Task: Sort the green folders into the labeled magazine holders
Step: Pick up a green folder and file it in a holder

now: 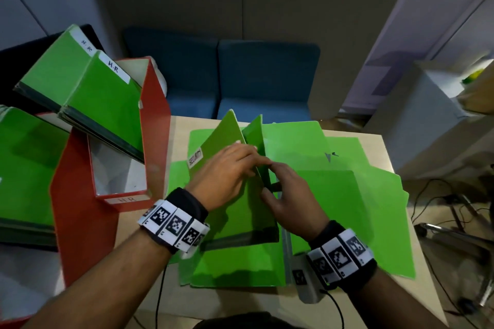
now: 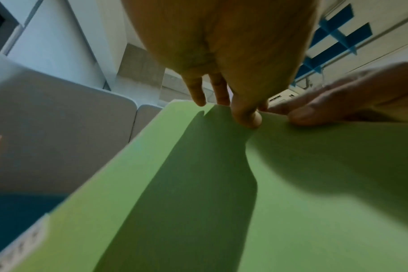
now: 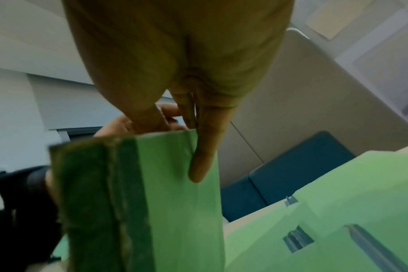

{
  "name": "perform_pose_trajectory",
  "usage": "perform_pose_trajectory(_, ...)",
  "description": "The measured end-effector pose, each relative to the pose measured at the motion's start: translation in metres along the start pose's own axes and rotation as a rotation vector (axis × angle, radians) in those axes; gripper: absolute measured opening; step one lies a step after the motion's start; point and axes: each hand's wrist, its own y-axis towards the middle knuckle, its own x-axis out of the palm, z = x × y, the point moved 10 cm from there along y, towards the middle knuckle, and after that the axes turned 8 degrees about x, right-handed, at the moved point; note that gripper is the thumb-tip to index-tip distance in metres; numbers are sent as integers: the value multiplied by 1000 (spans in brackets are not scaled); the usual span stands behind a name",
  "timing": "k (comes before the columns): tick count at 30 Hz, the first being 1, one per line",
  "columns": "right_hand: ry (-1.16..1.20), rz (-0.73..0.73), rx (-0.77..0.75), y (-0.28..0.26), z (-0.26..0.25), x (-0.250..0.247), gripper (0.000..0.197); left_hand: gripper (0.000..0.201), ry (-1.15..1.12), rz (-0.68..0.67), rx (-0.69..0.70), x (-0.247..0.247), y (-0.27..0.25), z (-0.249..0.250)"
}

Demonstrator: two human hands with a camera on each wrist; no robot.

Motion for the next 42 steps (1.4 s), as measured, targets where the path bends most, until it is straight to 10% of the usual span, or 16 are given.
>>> perform_pose_trajectory(14, 186, 208, 148, 6, 39, -35, 59, 51, -339, -67, -584, 98, -91, -41)
perform_pose_trajectory(22, 318, 433, 237, -1, 85, -88, 57, 53, -478, -610, -883, 168, -193, -50)
perform_pose_trajectory(32, 400, 420, 434, -30, 132, -84, 61, 70, -776, 46, -1361, 150, -195, -103)
perform_pose_trajectory(36, 340, 432, 462, -38, 155, -78, 69, 50, -776, 80, -1325, 139, -186, -114)
perform_pose_trajectory(42, 60, 373, 507, -39, 184, -34, 68, 52, -835, 508, -1110, 65, -136, -111)
